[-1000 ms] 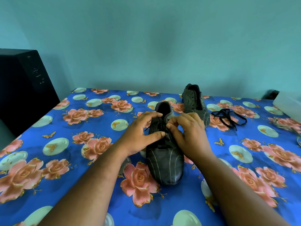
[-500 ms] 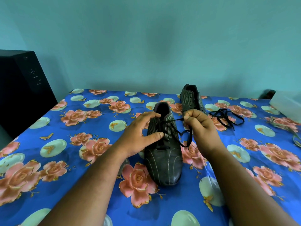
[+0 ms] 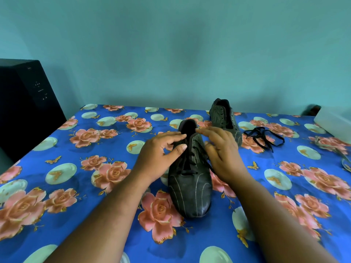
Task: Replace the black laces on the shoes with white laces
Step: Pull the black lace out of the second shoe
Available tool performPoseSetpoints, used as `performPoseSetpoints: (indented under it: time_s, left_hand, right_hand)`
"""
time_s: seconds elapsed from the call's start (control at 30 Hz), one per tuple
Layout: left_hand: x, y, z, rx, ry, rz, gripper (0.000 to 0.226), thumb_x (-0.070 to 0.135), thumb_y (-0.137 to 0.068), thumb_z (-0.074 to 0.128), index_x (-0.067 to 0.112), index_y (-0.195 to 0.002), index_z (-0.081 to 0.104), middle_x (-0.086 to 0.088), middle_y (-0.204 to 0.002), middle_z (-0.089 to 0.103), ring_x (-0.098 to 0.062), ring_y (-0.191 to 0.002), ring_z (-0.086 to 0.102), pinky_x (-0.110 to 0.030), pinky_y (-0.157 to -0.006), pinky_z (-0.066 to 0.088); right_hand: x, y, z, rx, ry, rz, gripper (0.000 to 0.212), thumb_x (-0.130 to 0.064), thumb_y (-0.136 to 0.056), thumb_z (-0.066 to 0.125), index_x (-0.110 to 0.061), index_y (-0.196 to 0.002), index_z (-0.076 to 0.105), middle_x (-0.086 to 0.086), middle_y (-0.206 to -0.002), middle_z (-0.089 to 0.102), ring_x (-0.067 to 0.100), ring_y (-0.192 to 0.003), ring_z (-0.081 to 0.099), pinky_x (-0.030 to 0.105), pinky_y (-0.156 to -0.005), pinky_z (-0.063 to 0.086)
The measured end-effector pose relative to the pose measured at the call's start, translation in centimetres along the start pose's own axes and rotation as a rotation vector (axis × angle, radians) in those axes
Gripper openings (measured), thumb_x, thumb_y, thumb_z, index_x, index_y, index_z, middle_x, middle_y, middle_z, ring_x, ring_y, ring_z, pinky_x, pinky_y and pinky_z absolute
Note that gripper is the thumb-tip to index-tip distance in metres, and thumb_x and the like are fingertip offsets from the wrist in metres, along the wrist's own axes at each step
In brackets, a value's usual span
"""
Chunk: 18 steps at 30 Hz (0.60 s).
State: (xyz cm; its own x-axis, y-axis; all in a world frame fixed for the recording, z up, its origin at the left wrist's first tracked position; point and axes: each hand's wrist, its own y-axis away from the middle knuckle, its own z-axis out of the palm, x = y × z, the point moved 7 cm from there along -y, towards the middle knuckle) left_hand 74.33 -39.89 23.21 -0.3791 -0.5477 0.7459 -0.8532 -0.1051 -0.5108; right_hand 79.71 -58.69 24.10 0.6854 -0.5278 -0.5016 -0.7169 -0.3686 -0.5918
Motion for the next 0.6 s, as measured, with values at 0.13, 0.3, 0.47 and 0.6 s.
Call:
performPoseSetpoints:
  time_s: [0.13,0.3,0.47,0.6]
  left_hand:
    - [0.6,0.0,-0.2,0.095,-0.027,0.062,0.012,0.02,-0.087,0.08,0.024,-0.099,0.08,0.012,-0.109,0.074,-0.009,-0.096,0.069,-0.018,-0.081,0.053]
    - [0.3,-0.1,-0.5,0.124,-0.172,0.003,0.01,0.029,-0.085,0.068,0.027,-0.076,0.071,0.016,-0.079,0.066,-0.007,-0.08,0.061,-0.028,-0.073,0.05]
    - [-3.0,0.2,-0.1,0.019,-0.252,-0.315,0.029,0.05,-0.082,0.045,0.027,-0.075,0.062,0.008,-0.068,0.058,-0.021,-0.074,0.056,-0.039,-0.071,0.044]
    - [-0.7,-0.2,-0.3,0.07,-0.026,-0.102,0.025,0.05,-0.093,0.054,0.03,-0.098,0.069,0.013,-0.095,0.07,-0.009,-0.091,0.064,-0.03,-0.08,0.051]
  right_hand:
    - [-0.1,0.2,1.9,-0.132,0.046,0.034,0.049,-0.035,-0.096,0.038,-0.041,-0.143,0.052,-0.011,-0.145,0.048,0.018,-0.134,0.039,0.045,-0.109,0.033]
    - [0.4,0.3,1.9,-0.119,-0.036,0.064,0.047,-0.03,-0.096,0.04,-0.041,-0.139,0.053,-0.014,-0.144,0.047,0.013,-0.132,0.038,0.041,-0.111,0.031]
    - [0.5,0.4,2.2,-0.121,-0.15,0.061,0.047,-0.027,-0.095,0.04,-0.036,-0.139,0.056,-0.012,-0.143,0.048,0.013,-0.132,0.04,0.033,-0.113,0.029]
    - [0.6,0.4,2.3,-0.129,-0.236,0.016,0.047,-0.021,-0.097,0.041,-0.029,-0.141,0.057,-0.007,-0.142,0.05,0.015,-0.135,0.043,0.035,-0.116,0.03]
